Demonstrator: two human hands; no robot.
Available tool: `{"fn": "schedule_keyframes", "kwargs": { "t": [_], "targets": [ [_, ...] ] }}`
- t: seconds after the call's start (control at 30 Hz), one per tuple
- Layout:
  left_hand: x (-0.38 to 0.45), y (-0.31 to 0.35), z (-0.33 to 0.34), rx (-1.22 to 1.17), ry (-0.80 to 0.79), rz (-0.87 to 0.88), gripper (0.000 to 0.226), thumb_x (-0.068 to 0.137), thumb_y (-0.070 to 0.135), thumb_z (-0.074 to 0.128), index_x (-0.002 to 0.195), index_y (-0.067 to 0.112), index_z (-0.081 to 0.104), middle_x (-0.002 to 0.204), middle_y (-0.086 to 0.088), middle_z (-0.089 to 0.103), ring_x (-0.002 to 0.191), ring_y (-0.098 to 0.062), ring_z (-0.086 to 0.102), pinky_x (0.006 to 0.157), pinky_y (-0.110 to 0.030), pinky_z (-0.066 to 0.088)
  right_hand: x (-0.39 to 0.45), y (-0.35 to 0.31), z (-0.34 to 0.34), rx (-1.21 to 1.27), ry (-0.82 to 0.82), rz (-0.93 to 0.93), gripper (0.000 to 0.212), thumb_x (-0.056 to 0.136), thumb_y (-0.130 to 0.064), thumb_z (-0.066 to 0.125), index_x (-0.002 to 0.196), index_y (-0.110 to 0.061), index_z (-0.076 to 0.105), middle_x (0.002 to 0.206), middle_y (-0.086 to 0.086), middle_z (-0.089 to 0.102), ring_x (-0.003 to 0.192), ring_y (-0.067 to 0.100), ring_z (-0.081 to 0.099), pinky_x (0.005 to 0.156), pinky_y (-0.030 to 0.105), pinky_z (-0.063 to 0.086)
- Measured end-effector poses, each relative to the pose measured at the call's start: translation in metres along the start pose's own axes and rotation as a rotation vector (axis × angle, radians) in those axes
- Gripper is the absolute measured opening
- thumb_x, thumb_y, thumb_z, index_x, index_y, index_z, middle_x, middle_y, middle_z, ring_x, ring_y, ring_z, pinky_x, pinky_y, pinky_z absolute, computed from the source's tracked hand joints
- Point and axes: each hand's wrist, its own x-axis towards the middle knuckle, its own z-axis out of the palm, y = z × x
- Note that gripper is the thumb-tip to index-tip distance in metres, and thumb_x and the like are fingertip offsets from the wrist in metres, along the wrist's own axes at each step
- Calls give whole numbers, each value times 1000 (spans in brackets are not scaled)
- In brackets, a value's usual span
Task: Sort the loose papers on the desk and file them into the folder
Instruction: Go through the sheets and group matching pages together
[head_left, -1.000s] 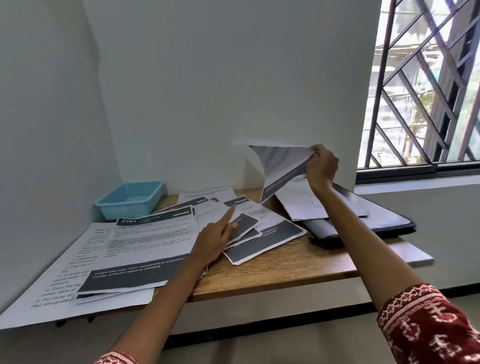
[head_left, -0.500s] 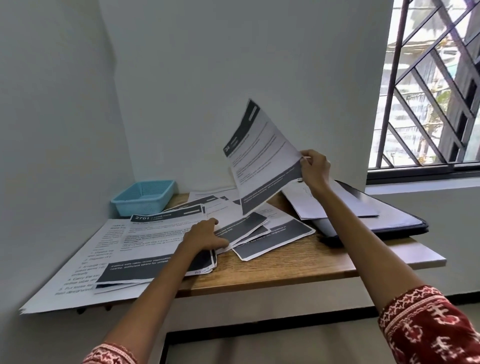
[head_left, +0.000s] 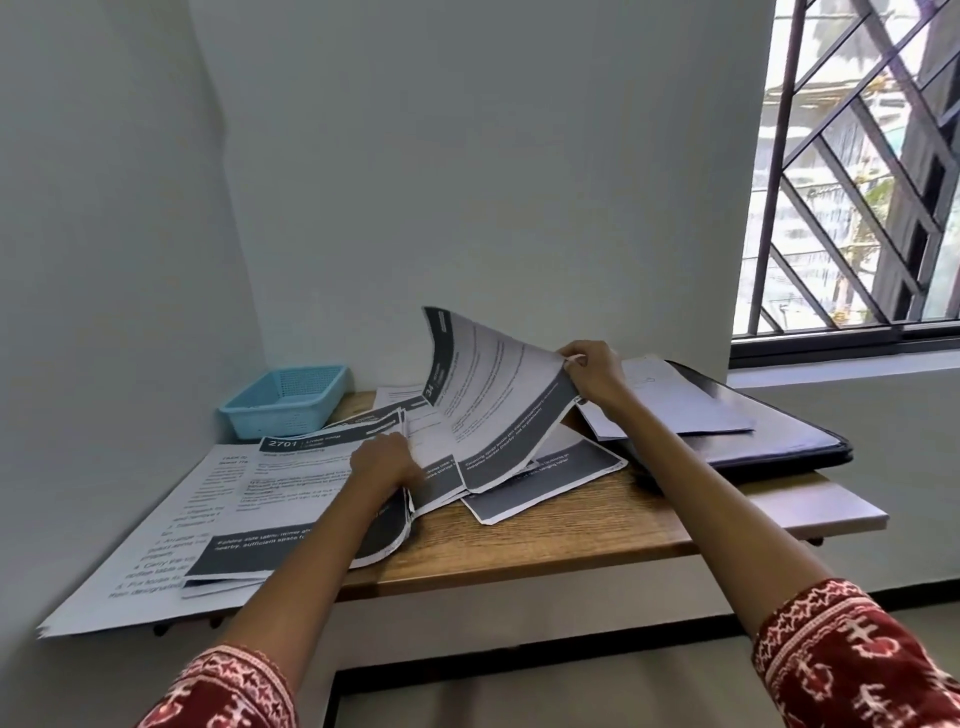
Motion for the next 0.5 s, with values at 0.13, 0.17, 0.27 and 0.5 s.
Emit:
{"fn": "schedule_keyframes", "kwargs": {
  "t": [0.13, 0.17, 0.27, 0.5],
  "targets": [
    [-4, -15, -22, -226, -36, -56, 35, 90, 1, 43, 124, -9, 44, 119, -26, 54, 93, -37, 65, 70, -40, 57, -3, -1, 4, -7, -14, 23, 27, 88, 3, 48, 103, -4, 69, 102, 16, 66, 90, 28, 60, 74, 42, 55],
    [-5, -18, -28, -217, -25, -59, 35, 91, 0, 41, 125, -10, 43, 118, -27, 55, 94, -38, 64, 69, -38, 56, -5, -3, 7, -11, -23, 16, 27, 88, 3, 48, 104, -3, 70, 101, 15, 66, 90, 27, 60, 69, 34, 54],
    [-7, -22, -46, -168, 66, -5, 46, 92, 0, 40, 137, 1, 33, 128, -23, 50, 110, -35, 56, 76, -35, 49, -17, -13, 23, 19, -76, 10, 30, 87, 4, 45, 104, 0, 69, 90, 10, 61, 69, 21, 57, 43, 16, 44],
    [4, -12, -42, -116, 116, 49, 31, 90, 10, 47, 117, 1, 59, 119, -15, 61, 106, -28, 59, 83, -30, 46, -42, -23, 79, 15, -385, -22, 27, 88, -2, 51, 110, -1, 67, 104, 13, 65, 90, 26, 61, 63, 25, 45]
  ]
}}
